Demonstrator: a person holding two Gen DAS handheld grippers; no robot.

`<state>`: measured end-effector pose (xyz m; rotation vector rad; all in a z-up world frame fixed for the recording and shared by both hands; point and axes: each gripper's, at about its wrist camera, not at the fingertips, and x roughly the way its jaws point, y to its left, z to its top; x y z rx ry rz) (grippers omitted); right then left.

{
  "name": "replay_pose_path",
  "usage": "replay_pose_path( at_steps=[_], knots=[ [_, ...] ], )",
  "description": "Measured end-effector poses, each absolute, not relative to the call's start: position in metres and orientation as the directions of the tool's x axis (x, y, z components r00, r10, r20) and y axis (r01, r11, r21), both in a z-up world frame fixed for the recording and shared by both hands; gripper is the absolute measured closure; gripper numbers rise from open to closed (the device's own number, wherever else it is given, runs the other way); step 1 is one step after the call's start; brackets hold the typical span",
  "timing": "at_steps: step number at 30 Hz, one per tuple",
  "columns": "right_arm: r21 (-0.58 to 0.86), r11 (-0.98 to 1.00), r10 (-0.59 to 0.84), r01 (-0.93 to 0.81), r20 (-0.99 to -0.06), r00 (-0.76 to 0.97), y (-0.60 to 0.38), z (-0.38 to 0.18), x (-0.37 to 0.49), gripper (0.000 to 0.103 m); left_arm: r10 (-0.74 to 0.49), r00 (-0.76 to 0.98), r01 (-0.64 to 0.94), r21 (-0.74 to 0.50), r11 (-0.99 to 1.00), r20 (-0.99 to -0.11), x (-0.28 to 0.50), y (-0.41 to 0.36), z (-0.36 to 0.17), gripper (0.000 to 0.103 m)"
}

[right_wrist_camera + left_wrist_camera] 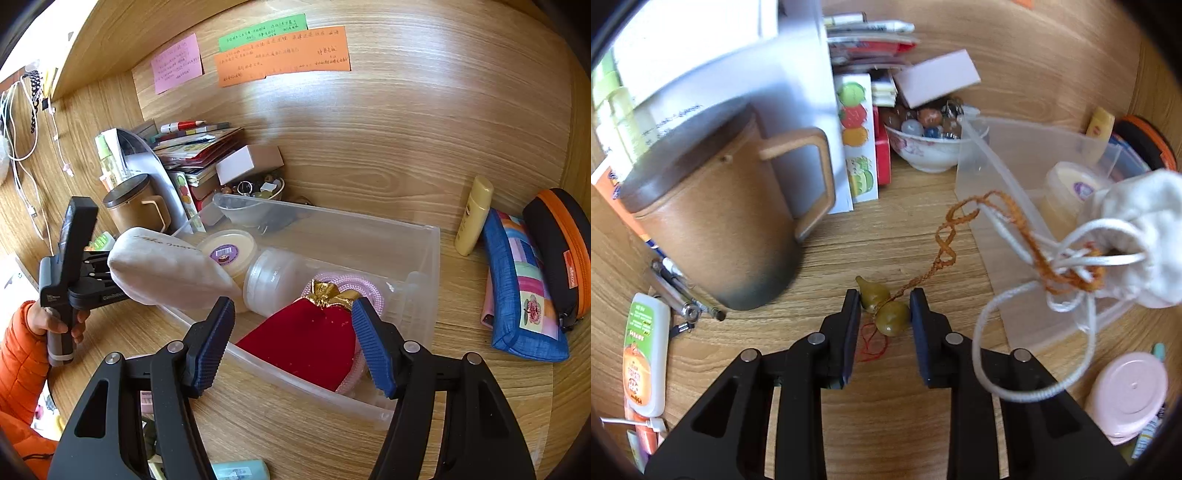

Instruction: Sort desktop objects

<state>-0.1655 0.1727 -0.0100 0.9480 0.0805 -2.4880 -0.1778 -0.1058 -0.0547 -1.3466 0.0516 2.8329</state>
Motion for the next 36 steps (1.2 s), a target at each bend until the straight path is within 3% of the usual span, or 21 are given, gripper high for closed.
replay_pose_path(
  at_steps=[15,20,32,33,35,36],
  knots=[
    [0.146,-0.838,-0.488,0.526,-0.634,-0.601,0.159,-0.004,-0.153,0.041,0.131,-0.720,-0.128,-0.056,-0.990,-0.682,-0.137,-0.077,0.004,0.076],
    [0.089,-0.795,-0.517,0.600,-0.616,-0.594,0.132,0.007,-0.139,0.041,0.165,-0.722,-0.173,-0.056,-0.983,-0.672,-0.143,-0.063,-0.001,0.076],
    [-0.003,-0.724,-0.495,0.690,-0.695,-0.522,0.061,-0.005,-0.158,0.041,0.220,-0.713,-0.211,-0.096,-0.973,-0.665,-0.145,-0.066,-0.004,0.076],
    [-0.003,-0.718,-0.494,0.696,-0.703,-0.512,0.059,-0.007,-0.161,0.042,0.224,-0.712,-0.215,-0.097,-0.972,-0.665,-0.145,-0.066,-0.004,0.076],
    [0.017,-0.711,-0.495,0.703,-0.722,-0.484,0.057,-0.012,-0.168,0.057,0.223,-0.713,-0.217,-0.094,-0.972,-0.665,-0.146,-0.065,-0.004,0.076],
    [0.036,-0.712,-0.501,0.701,-0.726,-0.472,0.059,-0.014,-0.172,0.058,0.225,-0.713,-0.219,-0.093,-0.971,-0.664,-0.146,-0.065,-0.004,0.076]
  ],
)
